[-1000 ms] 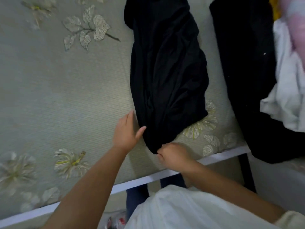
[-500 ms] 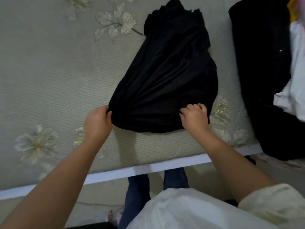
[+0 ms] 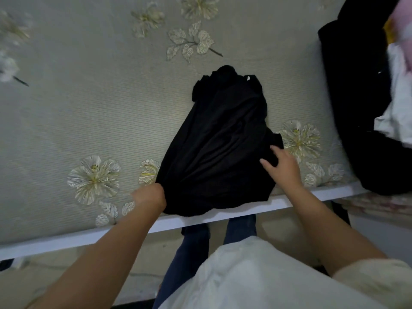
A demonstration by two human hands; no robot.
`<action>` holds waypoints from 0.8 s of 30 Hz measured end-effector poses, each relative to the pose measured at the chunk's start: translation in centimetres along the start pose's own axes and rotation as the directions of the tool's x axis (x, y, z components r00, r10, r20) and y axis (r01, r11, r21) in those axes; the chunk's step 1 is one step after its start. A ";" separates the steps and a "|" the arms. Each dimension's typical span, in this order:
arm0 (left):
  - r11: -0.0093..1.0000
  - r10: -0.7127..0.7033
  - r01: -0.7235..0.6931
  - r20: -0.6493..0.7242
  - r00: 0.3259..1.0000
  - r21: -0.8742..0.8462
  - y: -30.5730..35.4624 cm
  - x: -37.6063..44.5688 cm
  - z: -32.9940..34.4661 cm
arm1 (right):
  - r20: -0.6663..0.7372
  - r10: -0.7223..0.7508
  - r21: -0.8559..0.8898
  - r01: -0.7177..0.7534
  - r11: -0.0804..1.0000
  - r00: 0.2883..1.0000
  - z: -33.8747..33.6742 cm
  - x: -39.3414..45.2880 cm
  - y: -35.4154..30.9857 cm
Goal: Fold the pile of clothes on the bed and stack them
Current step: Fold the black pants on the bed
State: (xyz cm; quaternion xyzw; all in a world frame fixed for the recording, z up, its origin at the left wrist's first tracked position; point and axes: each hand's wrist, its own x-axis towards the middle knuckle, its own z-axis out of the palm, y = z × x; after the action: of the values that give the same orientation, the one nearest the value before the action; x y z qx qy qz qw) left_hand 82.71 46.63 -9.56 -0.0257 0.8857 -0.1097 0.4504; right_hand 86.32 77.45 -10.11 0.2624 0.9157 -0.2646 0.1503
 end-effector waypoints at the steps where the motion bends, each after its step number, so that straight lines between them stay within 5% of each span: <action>1: 0.999 0.041 -0.042 -0.055 0.998 -0.018 0.1 0.0 -0.2 | -0.043 0.047 -0.025 -0.048 0.999 0.998 -0.3 1.1 -0.6; 3: 0.987 0.123 -0.138 -0.164 0.979 -0.079 0.3 0.0 -0.6 | -0.020 0.122 -0.099 -0.123 0.987 0.992 -0.3 3.0 -1.8; 7: 0.947 0.268 -0.308 -0.308 0.913 -0.088 1.6 0.4 -1.7 | 0.008 0.213 0.044 -0.213 0.976 0.977 0.9 4.4 -4.1; 9: 0.925 0.289 -0.348 -0.314 0.905 -0.151 2.5 0.7 -2.4 | -0.112 -0.016 -0.059 0.009 0.998 0.994 1.2 3.0 -5.2; 11: 0.901 0.280 -0.366 -0.329 0.902 -0.235 3.5 1.1 -3.5 | -0.228 -0.371 -0.163 0.340 0.926 0.900 1.6 0.7 -5.4; 13: 0.866 0.269 -0.393 -0.376 0.887 -0.310 4.8 1.4 -5.1 | -0.142 -0.589 -0.344 0.519 0.783 0.795 1.6 -1.8 -4.0; 14: 0.847 0.266 -0.417 -0.416 0.869 -0.330 5.6 1.4 -5.9 | 0.055 -0.573 -0.438 0.535 0.722 0.818 1.4 -2.5 -2.9; 16: 0.798 0.278 -0.498 -0.526 0.804 -0.339 7.3 1.1 -7.3 | 0.474 -0.288 -0.525 0.530 0.665 0.832 0.6 -3.8 -0.4; 17: 0.773 0.293 -0.547 -0.586 0.756 -0.320 8.2 0.9 -7.9 | 0.550 -0.169 -0.535 0.501 0.681 0.818 0.2 -4.1 1.1; 20: 0.738 0.349 -0.634 -0.674 0.652 -0.232 11.0 1.2 -9.8 | 0.542 -0.118 -0.509 0.437 0.742 0.832 -1.6 -3.5 3.2; 24: 0.825 0.488 -0.558 -0.384 0.784 -0.091 14.4 3.4 -11.1 | 0.392 -0.202 -0.443 0.377 0.814 0.897 -3.7 0.7 2.4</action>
State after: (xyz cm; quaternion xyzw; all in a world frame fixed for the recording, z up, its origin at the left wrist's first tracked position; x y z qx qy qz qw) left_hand 72.54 62.05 -9.07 0.1964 0.9287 0.1069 0.2960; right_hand 86.61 81.57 -8.35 0.0213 0.9439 -0.0737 0.3211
